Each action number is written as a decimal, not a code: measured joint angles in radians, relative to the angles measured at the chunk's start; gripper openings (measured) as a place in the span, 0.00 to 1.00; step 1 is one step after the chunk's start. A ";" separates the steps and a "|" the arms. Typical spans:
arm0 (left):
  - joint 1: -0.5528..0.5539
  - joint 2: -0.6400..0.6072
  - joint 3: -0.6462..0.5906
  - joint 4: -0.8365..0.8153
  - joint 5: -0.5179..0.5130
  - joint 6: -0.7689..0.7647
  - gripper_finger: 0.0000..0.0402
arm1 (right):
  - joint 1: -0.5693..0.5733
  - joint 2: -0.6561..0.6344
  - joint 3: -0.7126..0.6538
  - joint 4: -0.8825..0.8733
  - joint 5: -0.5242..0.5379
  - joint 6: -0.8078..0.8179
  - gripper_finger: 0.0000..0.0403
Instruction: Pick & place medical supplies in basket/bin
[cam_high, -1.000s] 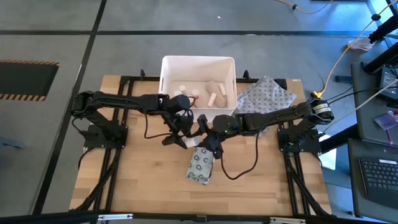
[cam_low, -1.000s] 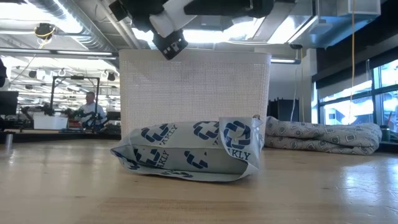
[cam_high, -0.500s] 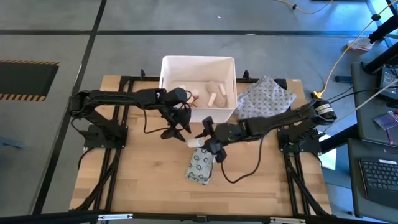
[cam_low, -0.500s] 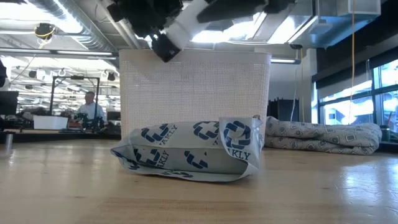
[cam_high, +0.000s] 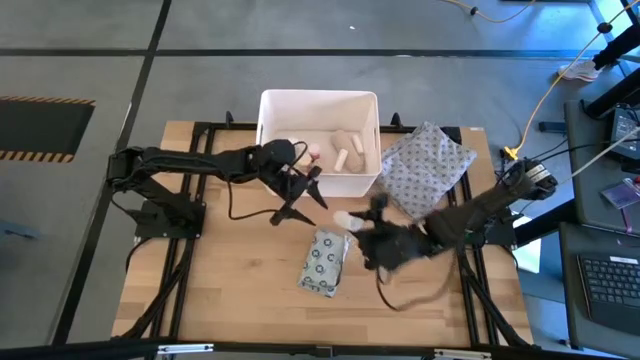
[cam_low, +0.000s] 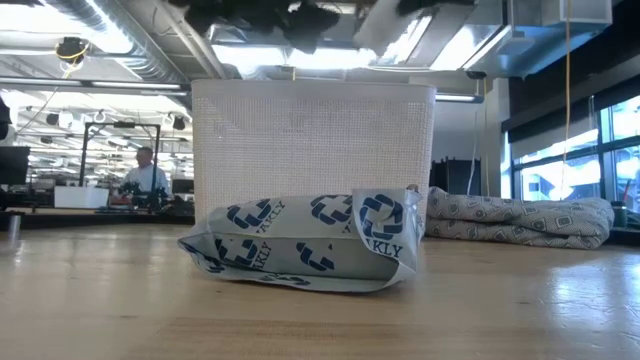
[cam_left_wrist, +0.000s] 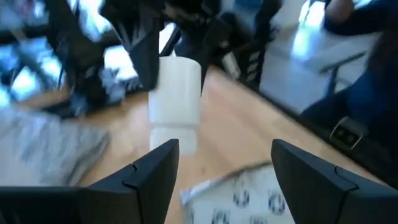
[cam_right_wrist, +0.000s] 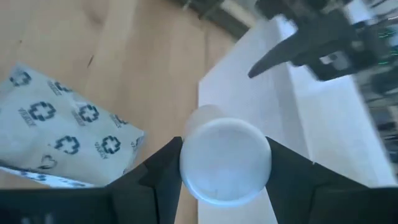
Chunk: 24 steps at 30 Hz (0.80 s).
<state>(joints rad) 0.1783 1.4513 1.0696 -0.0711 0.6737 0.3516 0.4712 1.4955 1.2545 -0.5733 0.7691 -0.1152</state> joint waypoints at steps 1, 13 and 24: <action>0.004 0.000 -0.020 0.063 0.028 -0.018 0.62 | 0.034 -0.003 0.000 -0.018 0.049 0.029 0.46; 0.022 0.103 -0.147 0.665 0.070 -0.356 0.62 | 0.223 0.001 0.000 0.000 0.404 0.084 0.46; -0.035 0.143 -0.147 0.711 0.073 -0.418 0.62 | 0.174 0.003 0.000 0.247 0.306 -0.213 0.46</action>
<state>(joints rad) 0.1436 1.5940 0.9226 0.6403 0.7467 -0.0669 0.6455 1.4982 1.2541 -0.3262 1.0753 -0.3284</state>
